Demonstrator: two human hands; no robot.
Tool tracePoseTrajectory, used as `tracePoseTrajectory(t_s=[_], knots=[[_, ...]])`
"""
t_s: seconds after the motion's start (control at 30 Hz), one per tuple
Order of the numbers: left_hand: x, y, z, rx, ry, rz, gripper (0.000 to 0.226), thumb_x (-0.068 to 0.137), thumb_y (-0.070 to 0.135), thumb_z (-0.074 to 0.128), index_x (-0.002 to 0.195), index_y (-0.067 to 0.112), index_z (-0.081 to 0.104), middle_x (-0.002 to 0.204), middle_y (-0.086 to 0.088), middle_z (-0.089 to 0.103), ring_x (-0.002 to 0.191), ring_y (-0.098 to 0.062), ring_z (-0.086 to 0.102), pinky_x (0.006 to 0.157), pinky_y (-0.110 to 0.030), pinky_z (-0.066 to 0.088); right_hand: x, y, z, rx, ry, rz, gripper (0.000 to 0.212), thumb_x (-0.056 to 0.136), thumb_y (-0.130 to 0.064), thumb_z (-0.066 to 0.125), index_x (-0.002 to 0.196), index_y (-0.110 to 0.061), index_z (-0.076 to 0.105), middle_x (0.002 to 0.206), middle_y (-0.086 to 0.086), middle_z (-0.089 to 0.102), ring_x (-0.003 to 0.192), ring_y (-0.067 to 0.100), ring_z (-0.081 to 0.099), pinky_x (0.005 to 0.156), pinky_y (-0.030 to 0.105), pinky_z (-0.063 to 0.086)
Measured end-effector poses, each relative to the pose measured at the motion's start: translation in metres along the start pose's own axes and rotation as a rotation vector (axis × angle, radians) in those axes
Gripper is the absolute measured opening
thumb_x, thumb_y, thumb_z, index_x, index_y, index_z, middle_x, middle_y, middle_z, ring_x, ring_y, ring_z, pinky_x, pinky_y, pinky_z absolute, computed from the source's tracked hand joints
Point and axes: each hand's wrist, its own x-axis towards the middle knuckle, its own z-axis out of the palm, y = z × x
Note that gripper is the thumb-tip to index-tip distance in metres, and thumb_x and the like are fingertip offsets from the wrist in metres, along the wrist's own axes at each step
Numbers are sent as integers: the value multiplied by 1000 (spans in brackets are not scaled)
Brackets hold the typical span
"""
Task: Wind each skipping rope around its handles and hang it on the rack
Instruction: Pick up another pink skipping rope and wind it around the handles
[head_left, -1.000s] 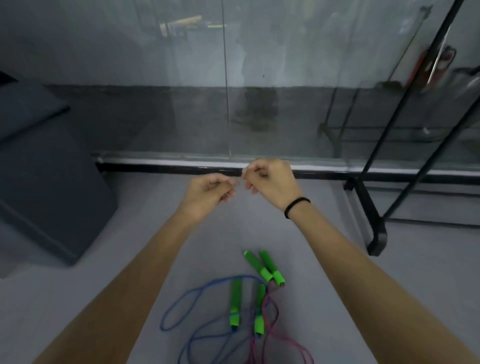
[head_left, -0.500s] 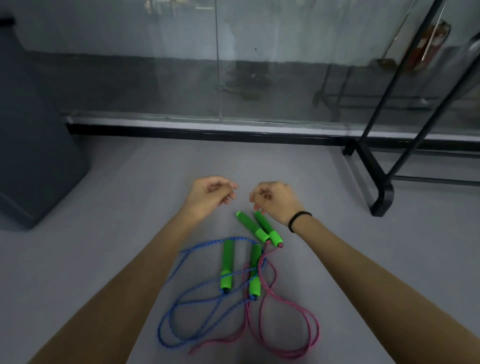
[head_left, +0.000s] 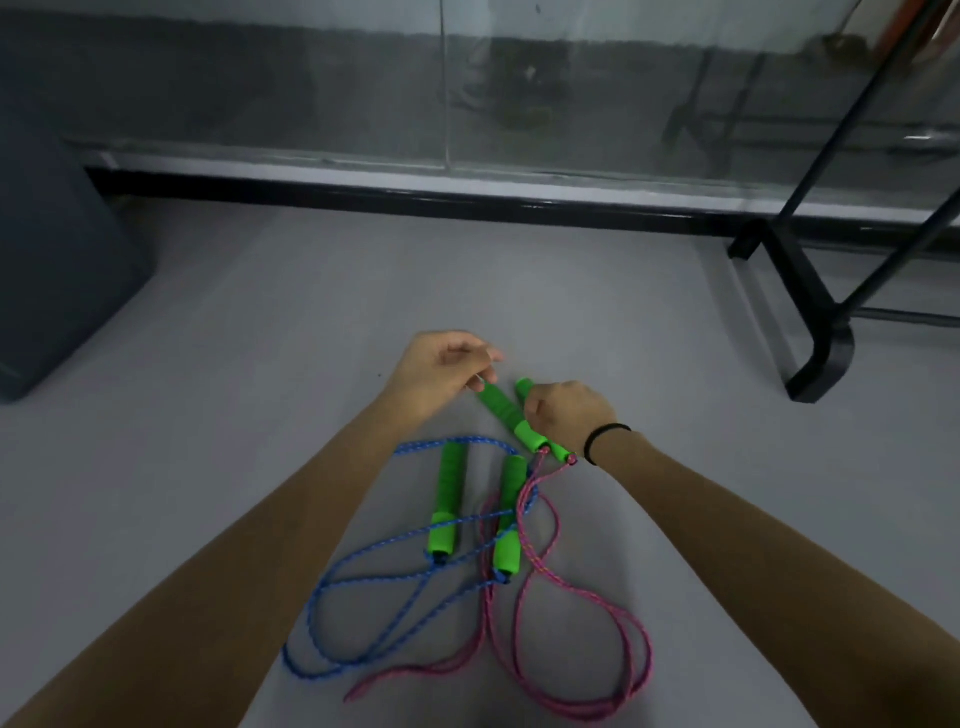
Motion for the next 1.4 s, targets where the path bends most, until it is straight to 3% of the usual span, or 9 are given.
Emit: tracePoseTrajectory(t_s=[0.17, 0.37, 0.5, 0.67, 0.83, 0.97, 1.13, 1.23, 1.4], knots=[[5, -16, 4, 27, 10, -31, 15, 89, -1, 54, 95, -8, 66, 62, -1, 64, 47, 2, 56, 52, -8, 45, 28, 27, 46, -97, -165, 25, 39, 87, -21, 54, 126, -19, 48, 132, 15, 41, 115, 38, 47, 98, 44, 43], [11, -28, 3, 53, 17, -60, 16, 89, 1, 54, 96, -7, 67, 65, -3, 64, 47, 3, 56, 52, -7, 45, 47, 39, 87, 30, -214, 220, 56, 85, -39, 58, 134, -26, 36, 144, 14, 14, 126, 43, 31, 104, 52, 37], [14, -35, 0, 51, 20, -83, 15, 89, 0, 54, 93, -7, 67, 51, 8, 64, 47, 2, 56, 52, -8, 45, 59, 35, 98, 108, -190, 344, 61, 80, -44, 63, 130, -17, 40, 141, 16, 18, 124, 44, 33, 102, 53, 39], [18, -38, -1, 53, 18, -99, 15, 90, 0, 53, 91, -5, 67, 49, 9, 64, 47, 2, 56, 53, -8, 46, 63, 30, 108, 83, -115, 464, 46, 86, -34, 59, 126, -17, 43, 134, 14, 26, 121, 38, 35, 92, 53, 41], [16, -35, -1, 47, 19, -99, 16, 89, 0, 54, 95, -8, 67, 53, 7, 64, 47, 2, 56, 52, -9, 45, 57, 33, 103, 230, -64, 385, 53, 80, -31, 63, 123, -14, 38, 124, 17, 33, 115, 42, 42, 93, 50, 44], [10, -16, 3, 24, 34, -97, 18, 90, -1, 52, 98, -11, 65, 62, -2, 63, 46, 3, 55, 50, -6, 42, 38, 20, 69, 489, 117, 223, 39, 78, -26, 63, 106, -11, 39, 102, 10, 34, 96, 37, 52, 85, 44, 47], [8, 39, 8, 30, 135, -117, 23, 83, 13, 66, 105, 10, 61, 85, -4, 63, 59, -3, 56, 51, -11, 43, 8, -23, -17, 717, 326, 16, 37, 77, -12, 66, 90, -12, 31, 94, 8, 40, 74, 21, 42, 52, 16, 31], [6, 101, 8, 1, 164, -120, 36, 82, 20, 68, 111, 20, 47, 104, -2, 61, 78, -10, 59, 59, -20, 48, -14, -47, -89, 777, 372, -95, 34, 78, -11, 64, 87, -15, 31, 88, 9, 46, 67, 16, 42, 50, 15, 32], [-2, 249, -3, -140, 186, 7, 26, 84, 12, 64, 90, 25, 42, 108, -7, 61, 84, -9, 62, 72, -32, 53, -68, -89, -235, 847, 430, -156, 29, 79, -11, 61, 86, -14, 33, 84, 7, 47, 64, 11, 42, 52, 15, 34]])
